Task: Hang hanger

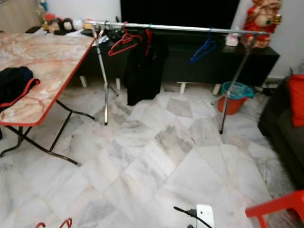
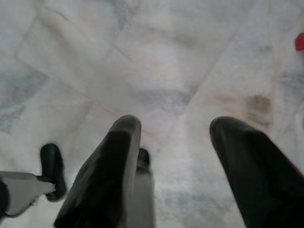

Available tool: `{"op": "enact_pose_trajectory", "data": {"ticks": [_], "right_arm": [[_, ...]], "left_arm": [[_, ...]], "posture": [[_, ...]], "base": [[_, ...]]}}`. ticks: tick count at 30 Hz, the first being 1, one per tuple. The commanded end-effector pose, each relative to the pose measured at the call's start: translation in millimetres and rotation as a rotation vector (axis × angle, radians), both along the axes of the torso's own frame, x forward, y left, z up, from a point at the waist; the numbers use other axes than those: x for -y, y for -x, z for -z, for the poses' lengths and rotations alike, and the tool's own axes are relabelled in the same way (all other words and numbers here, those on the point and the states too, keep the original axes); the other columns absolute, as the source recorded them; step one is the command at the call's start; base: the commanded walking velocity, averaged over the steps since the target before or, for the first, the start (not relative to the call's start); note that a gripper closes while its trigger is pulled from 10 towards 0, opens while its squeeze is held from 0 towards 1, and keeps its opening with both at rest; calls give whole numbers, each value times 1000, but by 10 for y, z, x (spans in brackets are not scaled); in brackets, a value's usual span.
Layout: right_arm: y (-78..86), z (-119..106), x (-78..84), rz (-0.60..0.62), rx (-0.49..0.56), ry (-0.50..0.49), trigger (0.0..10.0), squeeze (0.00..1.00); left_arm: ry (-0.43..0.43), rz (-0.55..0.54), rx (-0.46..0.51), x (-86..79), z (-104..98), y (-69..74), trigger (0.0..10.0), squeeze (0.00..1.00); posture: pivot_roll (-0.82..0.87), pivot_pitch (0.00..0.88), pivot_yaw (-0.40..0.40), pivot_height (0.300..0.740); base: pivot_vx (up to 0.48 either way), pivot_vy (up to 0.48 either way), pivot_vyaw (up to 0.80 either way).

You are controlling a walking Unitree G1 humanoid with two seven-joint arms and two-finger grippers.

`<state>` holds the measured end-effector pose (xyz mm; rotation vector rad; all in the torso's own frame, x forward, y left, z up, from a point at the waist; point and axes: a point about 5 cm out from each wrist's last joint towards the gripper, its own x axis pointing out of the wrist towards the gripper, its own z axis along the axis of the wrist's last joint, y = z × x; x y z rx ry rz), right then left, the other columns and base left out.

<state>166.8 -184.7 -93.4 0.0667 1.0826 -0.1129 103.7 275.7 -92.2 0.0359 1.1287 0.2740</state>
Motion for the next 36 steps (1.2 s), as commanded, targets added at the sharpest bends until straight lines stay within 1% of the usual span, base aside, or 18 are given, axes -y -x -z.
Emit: {"op": "enact_pose_trajectory", "data": {"ticks": [1, 12, 20, 21, 23, 26, 30, 36], "right_arm": [[65, 12, 113, 6, -19, 29, 10000, 0], [67, 13, 107, 6, -10, 23, 10000, 0], [61, 12, 100, 7, -6, 12, 10000, 0], [46, 8, 74, -27, -1, 1, 10000, 0], [43, 8, 57, -45, -2, -7, 10000, 0], [52, 12, 51, -76, -6, 6, 10000, 0], [48, 10, 66, -33, -9, -4, 10000, 0], [14, -7, 82, -23, 8, -6, 10000, 0]], "left_arm": [[19, 14, 19, 83, 10, -63, 10000, 0], [16, 33, -8, 95, 34, 11, 10000, 0], [15, 28, -8, 90, 33, 12, 10000, 0], [13, 18, -3, 82, 28, 1, 10000, 0], [12, 14, 0, 77, 25, -4, 10000, 0], [13, 11, -1, 77, 24, -10, 10000, 0], [15, 7, 0, 78, 22, -22, 10000, 0], [19, 6, -2, 90, 28, -17, 10000, 0]], "posture": [[127, 0, -59, 740], [124, 0, -58, 740], [128, 0, -60, 740], [128, 0, -60, 740], [129, 0, -61, 740], [130, 0, -60, 740], [131, 0, -58, 740], [130, 0, -64, 740]], "base": [[270, 0, 0], [270, 0, 0], [271, 0, 0], [266, 0, 0], [270, 0, 494], [273, 0, 800], [270, 0, 0], [270, 0, 0]]}}
